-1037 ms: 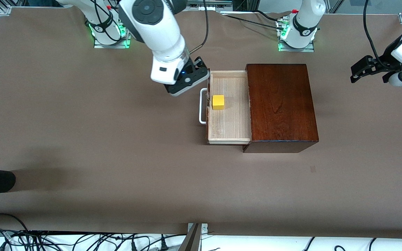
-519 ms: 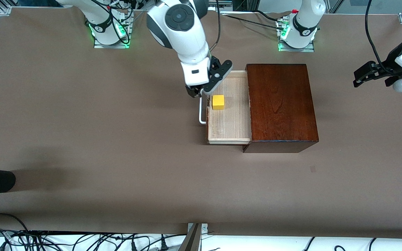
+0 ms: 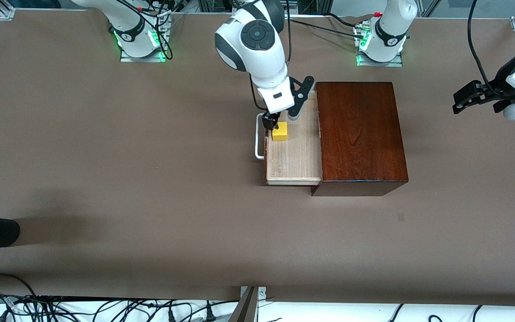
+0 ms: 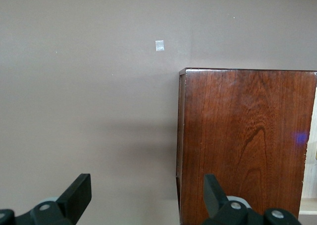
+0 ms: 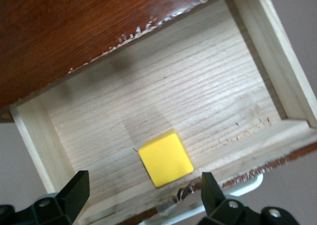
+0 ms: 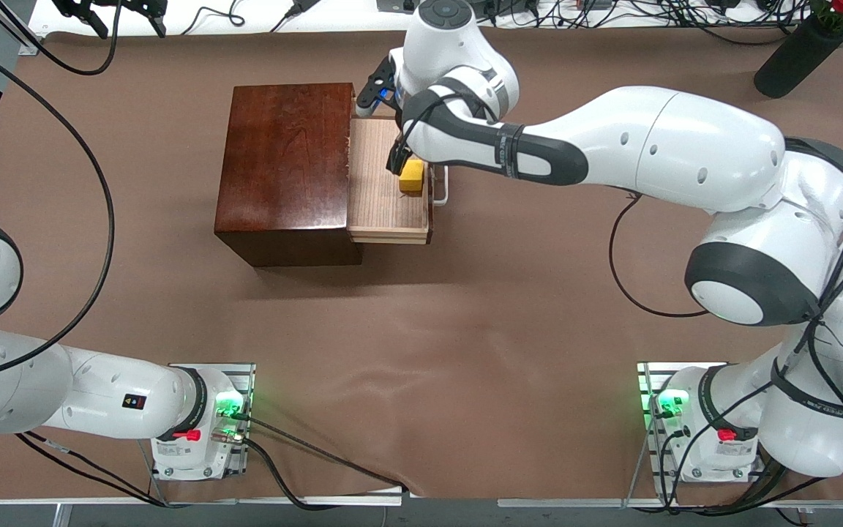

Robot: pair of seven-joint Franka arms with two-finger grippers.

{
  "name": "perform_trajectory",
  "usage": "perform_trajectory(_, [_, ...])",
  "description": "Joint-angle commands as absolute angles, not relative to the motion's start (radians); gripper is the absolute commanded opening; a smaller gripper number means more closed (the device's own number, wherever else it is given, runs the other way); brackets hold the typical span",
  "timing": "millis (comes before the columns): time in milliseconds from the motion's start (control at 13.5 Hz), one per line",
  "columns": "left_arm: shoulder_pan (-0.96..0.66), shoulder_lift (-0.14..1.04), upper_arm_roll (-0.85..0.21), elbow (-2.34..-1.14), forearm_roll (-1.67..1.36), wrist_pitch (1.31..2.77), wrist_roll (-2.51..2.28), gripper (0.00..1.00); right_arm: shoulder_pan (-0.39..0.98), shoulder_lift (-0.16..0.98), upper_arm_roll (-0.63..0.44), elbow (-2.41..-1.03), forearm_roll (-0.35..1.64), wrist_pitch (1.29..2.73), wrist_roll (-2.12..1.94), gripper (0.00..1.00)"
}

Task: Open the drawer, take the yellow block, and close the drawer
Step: 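Lower the right gripper onto the yellow cube and close it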

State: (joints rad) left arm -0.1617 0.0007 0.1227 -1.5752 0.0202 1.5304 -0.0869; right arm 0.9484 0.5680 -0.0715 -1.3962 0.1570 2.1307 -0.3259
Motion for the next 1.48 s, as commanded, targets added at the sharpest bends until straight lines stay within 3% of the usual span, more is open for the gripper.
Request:
perform_trajectory(0, [-0.153,0.015,0.118,-1.543,0.026,1.523,-0.083,1.00,0.966,0.598,-0.084,-1.361,0.129,2.131,-0.403,1.00])
perform_trajectory(444, [-0.153,0.015,0.118,-1.543,0.026,1.523,-0.083,1.00,0.965,0.624,-0.086,-1.365,0.100,2.131,-0.581,1.00])
perform_trajectory(1407, [-0.153,0.015,0.118,-1.543,0.026,1.523,-0.083,1.00,0.982,0.687,-0.086,-1.371,0.032,2.198,-0.578,1.00])
